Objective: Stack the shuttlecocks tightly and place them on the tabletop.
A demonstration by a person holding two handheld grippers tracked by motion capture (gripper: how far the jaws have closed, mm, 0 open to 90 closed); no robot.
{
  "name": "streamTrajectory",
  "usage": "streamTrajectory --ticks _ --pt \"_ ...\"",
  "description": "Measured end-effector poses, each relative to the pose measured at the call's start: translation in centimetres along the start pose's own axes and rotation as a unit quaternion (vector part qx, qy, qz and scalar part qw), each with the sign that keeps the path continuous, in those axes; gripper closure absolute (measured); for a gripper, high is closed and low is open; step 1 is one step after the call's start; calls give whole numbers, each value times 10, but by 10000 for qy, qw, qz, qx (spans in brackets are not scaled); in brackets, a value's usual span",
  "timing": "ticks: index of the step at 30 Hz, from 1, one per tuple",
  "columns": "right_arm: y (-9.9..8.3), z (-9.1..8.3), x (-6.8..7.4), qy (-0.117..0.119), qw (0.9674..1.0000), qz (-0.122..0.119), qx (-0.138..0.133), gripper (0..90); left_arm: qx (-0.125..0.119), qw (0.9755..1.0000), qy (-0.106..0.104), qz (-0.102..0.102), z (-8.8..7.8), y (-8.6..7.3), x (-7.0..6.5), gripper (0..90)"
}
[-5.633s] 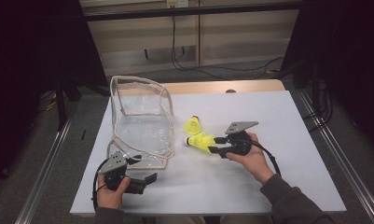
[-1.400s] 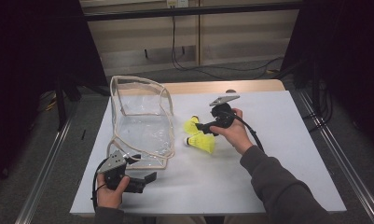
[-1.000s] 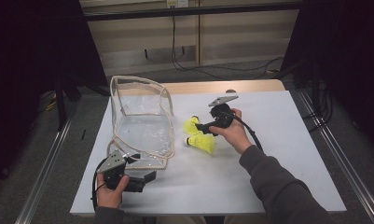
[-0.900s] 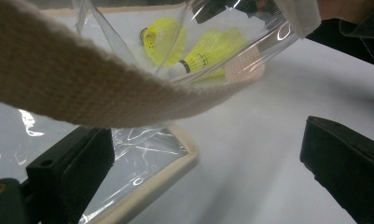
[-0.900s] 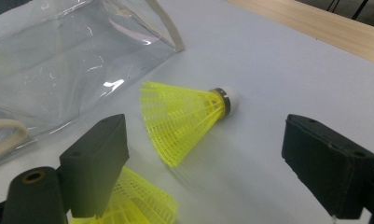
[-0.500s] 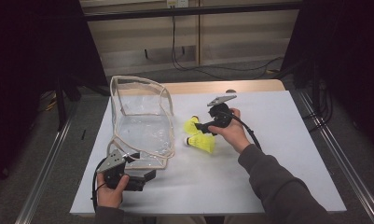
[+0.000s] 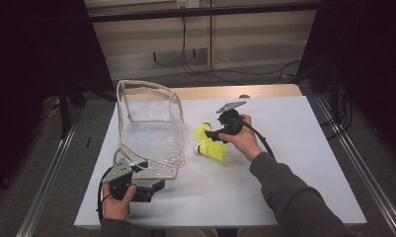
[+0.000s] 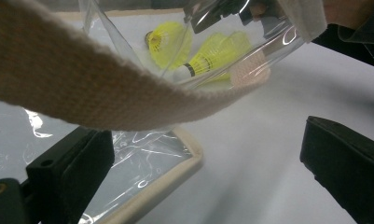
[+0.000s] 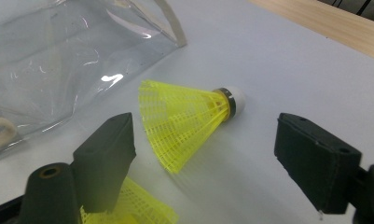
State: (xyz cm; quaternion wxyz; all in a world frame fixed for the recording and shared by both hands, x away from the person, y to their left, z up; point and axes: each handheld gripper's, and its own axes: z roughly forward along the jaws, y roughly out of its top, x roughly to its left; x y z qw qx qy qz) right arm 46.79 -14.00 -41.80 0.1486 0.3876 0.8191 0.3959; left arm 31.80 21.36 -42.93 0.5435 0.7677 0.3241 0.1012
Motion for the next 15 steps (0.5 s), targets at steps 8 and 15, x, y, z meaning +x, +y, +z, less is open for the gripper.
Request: streamTrajectory --ticks 8,15 --pt "0 4 1 -19 9999 -114 61 292 11 10000 -18 12 0 0 0 29" --pt "2 8 5 -99 9994 -299 153 392 -2 10000 -8 2 0 0 0 29"
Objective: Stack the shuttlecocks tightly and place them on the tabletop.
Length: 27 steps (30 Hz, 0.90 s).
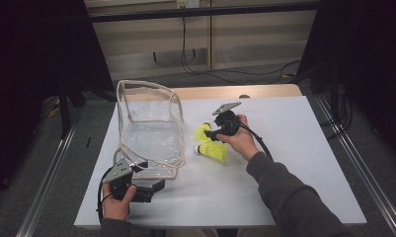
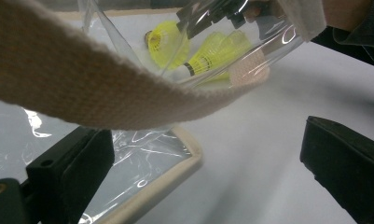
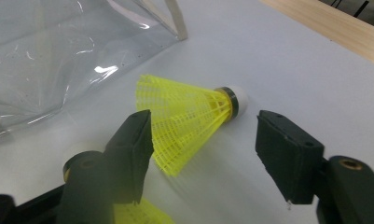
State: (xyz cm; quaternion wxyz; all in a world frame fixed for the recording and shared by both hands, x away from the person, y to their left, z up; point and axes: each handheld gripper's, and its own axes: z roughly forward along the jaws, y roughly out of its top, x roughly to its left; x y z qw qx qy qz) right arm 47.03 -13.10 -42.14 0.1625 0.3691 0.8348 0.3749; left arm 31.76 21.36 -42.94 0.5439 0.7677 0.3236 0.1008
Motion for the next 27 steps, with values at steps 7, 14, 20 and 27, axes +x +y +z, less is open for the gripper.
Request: streamTrajectory --ticks 7,14,20,27 --pt "3 5 1 -171 9995 -183 169 550 19 10000 1 29 0 0 0 29" --pt "5 4 -1 -216 9993 -270 172 797 15 10000 5 37 -1 -1 1 29" --pt "4 -2 -14 -264 9996 -51 -75 900 50 10000 -10 33 -1 -1 1 29" --pt "3 -15 -25 -297 9991 135 -264 900 34 10000 10 14 -2 -1 1 29"
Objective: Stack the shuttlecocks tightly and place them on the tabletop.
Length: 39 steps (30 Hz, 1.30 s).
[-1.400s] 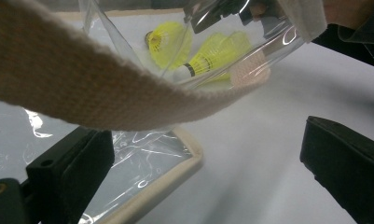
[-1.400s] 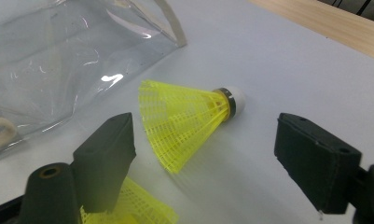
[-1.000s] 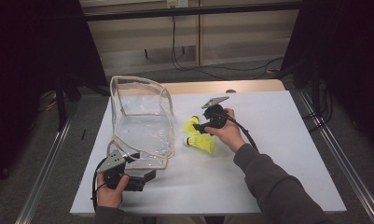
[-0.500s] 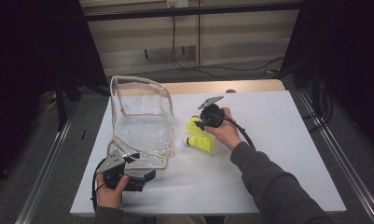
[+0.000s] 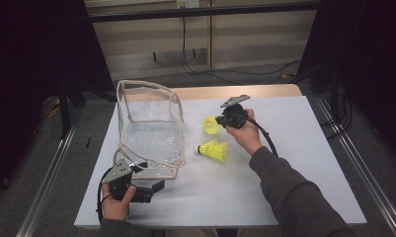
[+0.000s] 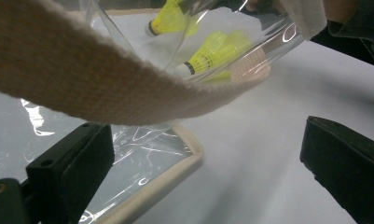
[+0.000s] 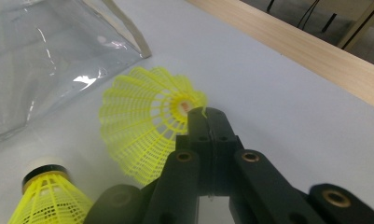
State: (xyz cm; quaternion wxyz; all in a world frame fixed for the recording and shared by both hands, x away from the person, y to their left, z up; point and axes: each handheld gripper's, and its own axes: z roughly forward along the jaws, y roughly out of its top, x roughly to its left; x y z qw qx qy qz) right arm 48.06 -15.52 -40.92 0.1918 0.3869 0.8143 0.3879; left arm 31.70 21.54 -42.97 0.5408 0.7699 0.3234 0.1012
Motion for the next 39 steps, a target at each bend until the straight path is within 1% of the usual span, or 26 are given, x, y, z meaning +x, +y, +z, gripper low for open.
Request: streamTrajectory --ticks 2,10,14,18,21,27,31,39 --pt "-1 -4 -2 -7 10000 -20 -35 900 -4 10000 3 8 0 0 0 29" --pt "-9 -20 -9 51 9999 31 -138 900 -14 10000 5 25 0 0 0 29" --pt "-15 -29 -16 58 9997 130 -200 900 -30 10000 9 27 -1 0 -1 29" --pt "-20 -38 -22 55 9996 125 -264 900 -11 10000 10 33 0 0 -1 28" --pt "-23 -44 -25 86 9993 174 -308 900 -15 10000 11 35 -1 0 -1 28" --pt "-30 -52 -25 89 9994 122 -307 900 -8 10000 12 31 -1 0 -1 29" --pt "-34 -58 -23 104 9994 19 -323 900 -6 10000 17 31 -1 1 -2 29" --pt "-43 -67 -23 149 9993 -36 -347 900 -8 10000 21 27 0 0 -2 29"
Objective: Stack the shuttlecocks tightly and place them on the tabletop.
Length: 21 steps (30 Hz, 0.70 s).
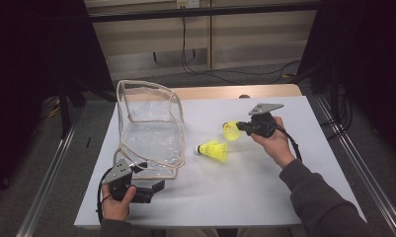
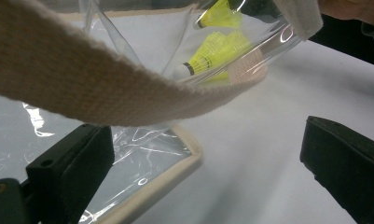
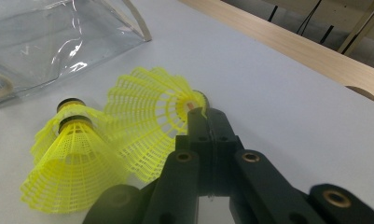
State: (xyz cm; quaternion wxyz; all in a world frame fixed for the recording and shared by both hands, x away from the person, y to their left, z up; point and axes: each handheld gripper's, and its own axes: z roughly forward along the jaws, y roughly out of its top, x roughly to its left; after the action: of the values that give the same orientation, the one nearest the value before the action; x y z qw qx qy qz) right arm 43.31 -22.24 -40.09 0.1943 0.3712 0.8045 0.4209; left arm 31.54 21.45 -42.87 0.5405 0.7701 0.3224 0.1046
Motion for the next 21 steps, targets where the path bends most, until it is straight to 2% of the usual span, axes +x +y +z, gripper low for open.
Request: streamTrajectory --ticks 21 --pt "-14 -19 2 85 9999 -48 -122 900 -10 10000 -10 17 1 0 -1 29"
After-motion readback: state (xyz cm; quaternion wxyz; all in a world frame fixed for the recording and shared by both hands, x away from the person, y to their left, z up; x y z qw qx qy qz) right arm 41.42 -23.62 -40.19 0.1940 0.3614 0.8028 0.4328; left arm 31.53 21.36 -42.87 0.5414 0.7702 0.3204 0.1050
